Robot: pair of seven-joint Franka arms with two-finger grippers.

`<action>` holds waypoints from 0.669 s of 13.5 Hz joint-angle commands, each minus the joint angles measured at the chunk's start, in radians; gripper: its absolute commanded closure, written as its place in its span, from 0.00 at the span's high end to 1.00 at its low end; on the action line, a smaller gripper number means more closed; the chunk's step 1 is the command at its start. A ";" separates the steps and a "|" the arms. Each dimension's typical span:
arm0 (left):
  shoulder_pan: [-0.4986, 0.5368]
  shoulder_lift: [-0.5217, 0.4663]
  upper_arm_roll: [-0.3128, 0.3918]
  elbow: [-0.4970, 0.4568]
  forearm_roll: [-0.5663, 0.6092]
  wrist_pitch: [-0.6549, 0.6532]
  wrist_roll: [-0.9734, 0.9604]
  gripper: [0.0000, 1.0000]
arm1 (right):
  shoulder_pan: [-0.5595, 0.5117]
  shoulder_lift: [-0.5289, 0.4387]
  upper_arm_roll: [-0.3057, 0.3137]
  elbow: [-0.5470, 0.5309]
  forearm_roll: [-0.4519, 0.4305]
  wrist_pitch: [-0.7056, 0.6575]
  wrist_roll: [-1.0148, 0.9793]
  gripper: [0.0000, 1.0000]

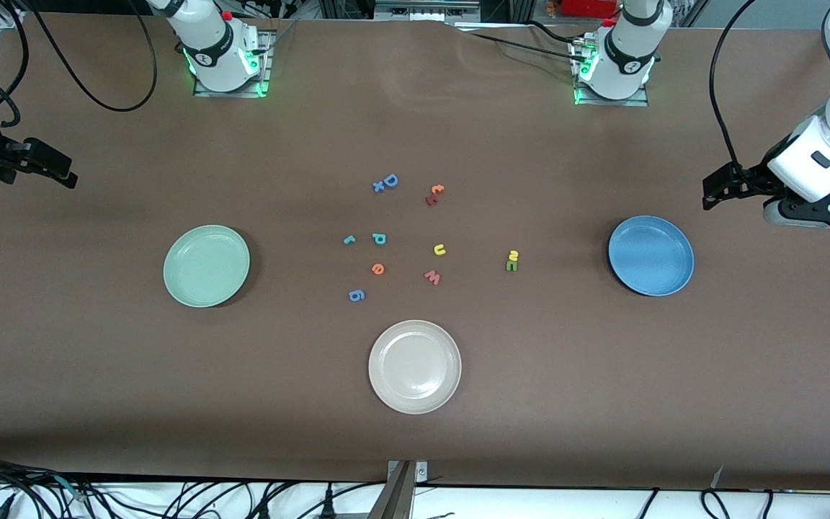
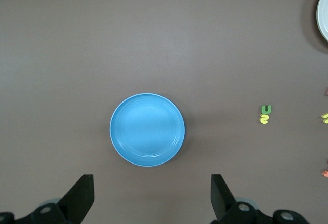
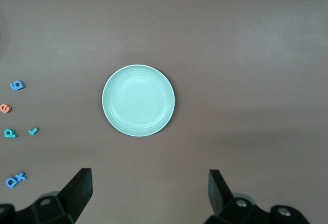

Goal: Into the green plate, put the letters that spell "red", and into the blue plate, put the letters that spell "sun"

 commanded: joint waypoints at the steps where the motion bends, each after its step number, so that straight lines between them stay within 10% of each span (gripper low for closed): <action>1: 0.003 -0.008 0.000 0.002 -0.037 0.005 0.031 1.00 | 0.000 0.008 0.000 0.025 0.009 -0.015 0.017 1.00; 9: 0.003 -0.008 -0.001 0.002 -0.037 0.003 0.031 1.00 | 0.005 0.005 0.005 0.026 0.003 -0.028 0.041 1.00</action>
